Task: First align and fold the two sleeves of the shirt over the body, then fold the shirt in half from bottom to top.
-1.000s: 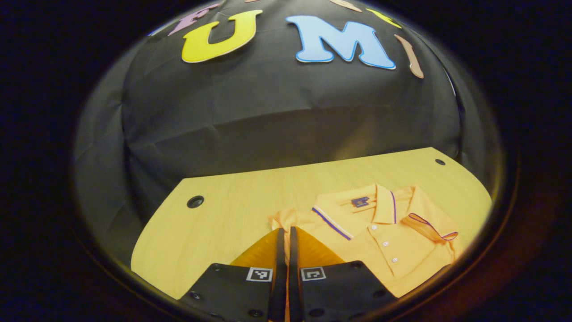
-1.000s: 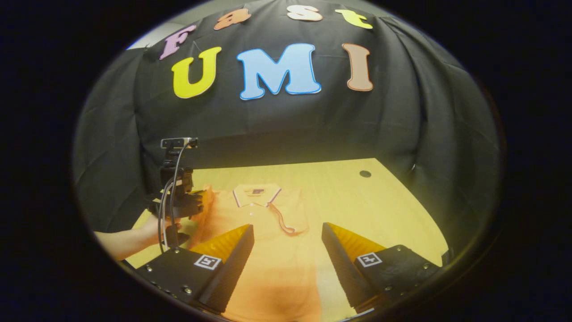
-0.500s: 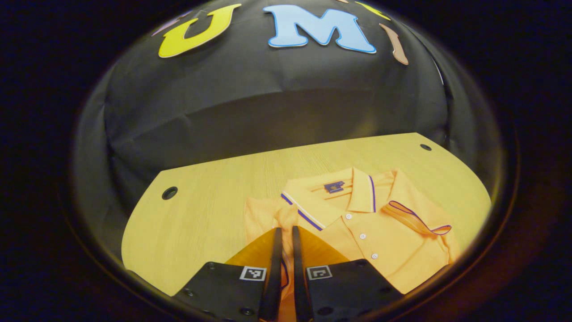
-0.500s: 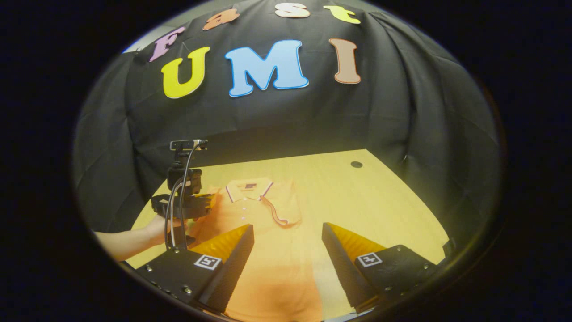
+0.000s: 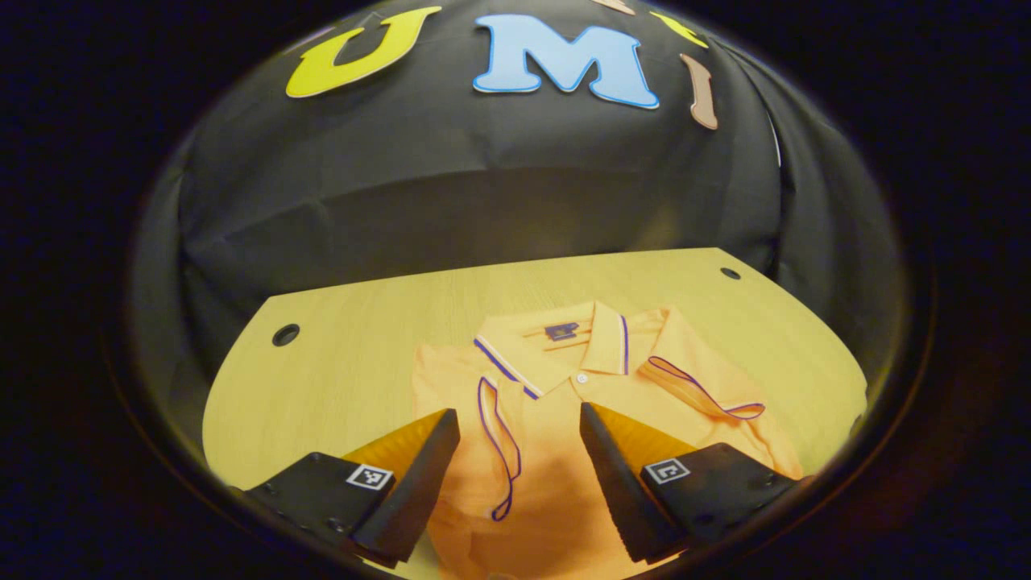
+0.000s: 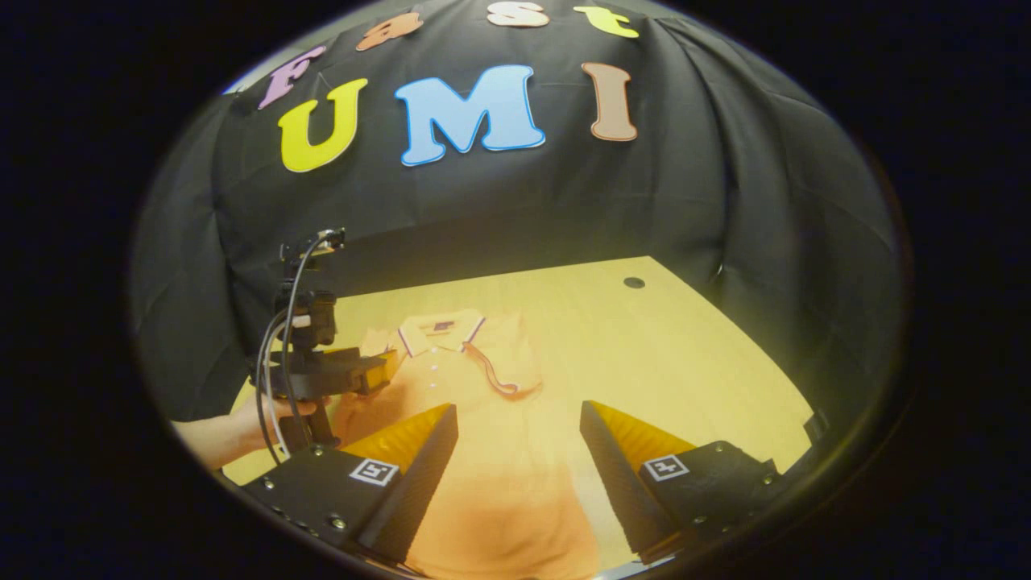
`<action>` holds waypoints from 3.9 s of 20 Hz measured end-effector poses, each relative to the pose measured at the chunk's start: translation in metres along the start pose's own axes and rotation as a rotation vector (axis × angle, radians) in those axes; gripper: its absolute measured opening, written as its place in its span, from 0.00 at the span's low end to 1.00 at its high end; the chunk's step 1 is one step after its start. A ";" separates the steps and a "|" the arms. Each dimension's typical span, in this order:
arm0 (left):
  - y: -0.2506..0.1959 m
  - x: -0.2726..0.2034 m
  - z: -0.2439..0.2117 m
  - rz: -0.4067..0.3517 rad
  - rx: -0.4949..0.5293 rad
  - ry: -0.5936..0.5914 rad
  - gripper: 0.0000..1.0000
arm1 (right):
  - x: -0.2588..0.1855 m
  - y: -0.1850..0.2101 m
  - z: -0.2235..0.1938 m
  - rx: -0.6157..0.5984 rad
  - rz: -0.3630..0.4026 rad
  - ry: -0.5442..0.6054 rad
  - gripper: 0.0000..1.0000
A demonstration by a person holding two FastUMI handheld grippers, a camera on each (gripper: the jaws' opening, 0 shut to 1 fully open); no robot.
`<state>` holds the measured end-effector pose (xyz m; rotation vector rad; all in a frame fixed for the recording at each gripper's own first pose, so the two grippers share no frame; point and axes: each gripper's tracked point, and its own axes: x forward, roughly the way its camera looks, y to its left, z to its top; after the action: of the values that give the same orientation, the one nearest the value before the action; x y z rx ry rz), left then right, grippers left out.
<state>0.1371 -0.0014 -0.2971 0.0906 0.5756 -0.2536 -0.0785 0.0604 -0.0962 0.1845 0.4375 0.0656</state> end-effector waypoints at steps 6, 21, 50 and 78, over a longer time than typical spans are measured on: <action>-0.006 -0.062 -0.021 -0.003 -0.028 -0.015 0.99 | -0.006 0.003 -0.015 -0.065 0.056 0.003 0.95; -0.004 -0.208 -0.129 -0.006 -0.069 0.020 0.98 | -0.041 -0.042 -0.130 -0.132 0.040 0.150 0.95; -0.027 -0.311 -0.271 -0.007 -0.037 0.173 0.98 | -0.063 -0.063 -0.245 -0.176 0.090 0.357 0.98; -0.061 -0.313 -0.198 0.079 -0.099 0.137 0.06 | -0.068 -0.049 -0.180 0.060 0.264 0.239 0.00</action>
<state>-0.2367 0.0367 -0.2918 0.0348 0.7182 -0.1428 -0.2155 0.0351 -0.2375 0.2946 0.6523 0.3360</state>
